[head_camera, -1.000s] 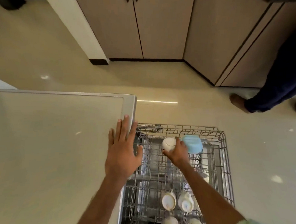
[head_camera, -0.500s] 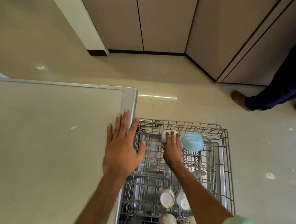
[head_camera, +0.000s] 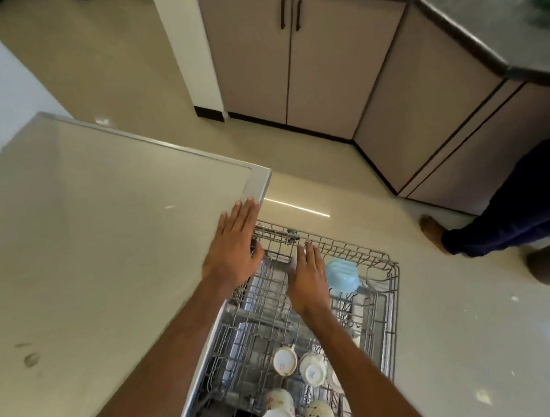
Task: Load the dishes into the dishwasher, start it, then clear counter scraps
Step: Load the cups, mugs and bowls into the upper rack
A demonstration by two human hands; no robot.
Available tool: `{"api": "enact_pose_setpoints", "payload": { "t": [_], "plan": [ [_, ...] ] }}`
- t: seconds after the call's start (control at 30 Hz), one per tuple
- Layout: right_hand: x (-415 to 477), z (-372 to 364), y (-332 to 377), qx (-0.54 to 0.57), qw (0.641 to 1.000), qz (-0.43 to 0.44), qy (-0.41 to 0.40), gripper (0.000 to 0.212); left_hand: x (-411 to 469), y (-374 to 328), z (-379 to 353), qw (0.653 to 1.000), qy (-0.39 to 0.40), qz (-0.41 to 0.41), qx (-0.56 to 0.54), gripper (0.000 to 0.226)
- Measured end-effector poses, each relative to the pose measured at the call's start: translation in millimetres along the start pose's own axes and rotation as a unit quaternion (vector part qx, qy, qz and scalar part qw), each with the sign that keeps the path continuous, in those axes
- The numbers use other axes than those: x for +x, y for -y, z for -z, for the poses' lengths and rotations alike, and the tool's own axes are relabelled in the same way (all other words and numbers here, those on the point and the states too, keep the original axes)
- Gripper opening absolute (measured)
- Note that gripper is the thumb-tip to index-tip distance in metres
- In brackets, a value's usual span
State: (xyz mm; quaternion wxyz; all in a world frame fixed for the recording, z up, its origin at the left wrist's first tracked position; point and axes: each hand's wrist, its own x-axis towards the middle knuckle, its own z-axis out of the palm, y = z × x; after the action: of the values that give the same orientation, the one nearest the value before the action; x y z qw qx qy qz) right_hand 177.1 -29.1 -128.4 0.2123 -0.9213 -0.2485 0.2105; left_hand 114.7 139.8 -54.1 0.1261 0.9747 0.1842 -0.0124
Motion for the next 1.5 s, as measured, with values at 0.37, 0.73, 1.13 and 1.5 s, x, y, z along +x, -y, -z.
{"api": "enact_pose_setpoints", "payload": {
  "t": [0.37, 0.73, 1.13, 1.5],
  "plan": [
    [-93.2, 23.0, 141.5, 0.047, 0.958, 0.282, 0.004, 0.053, -247.2, 4.2, -21.1, 0.975, -0.087, 0.100, -0.180, 0.064],
    [-300.5, -91.2, 300.3, 0.021, 0.821, 0.522, 0.230, 0.058, -514.4, 13.4, 37.5, 0.855, -0.253, 0.413, -0.187, 0.043],
    [-548.4, -210.8, 371.1, -0.157, 0.607, 0.712, 0.316, 0.053, -796.0, 32.5, 20.7, 0.586, -0.475, 0.634, -0.170, 0.034],
    [-604.2, -245.7, 366.9, -0.324, 0.633, 0.674, 0.201, 0.045, -848.1, 42.1, -0.2, 0.742, -0.142, 0.649, -0.090, 0.056]
  ]
}}
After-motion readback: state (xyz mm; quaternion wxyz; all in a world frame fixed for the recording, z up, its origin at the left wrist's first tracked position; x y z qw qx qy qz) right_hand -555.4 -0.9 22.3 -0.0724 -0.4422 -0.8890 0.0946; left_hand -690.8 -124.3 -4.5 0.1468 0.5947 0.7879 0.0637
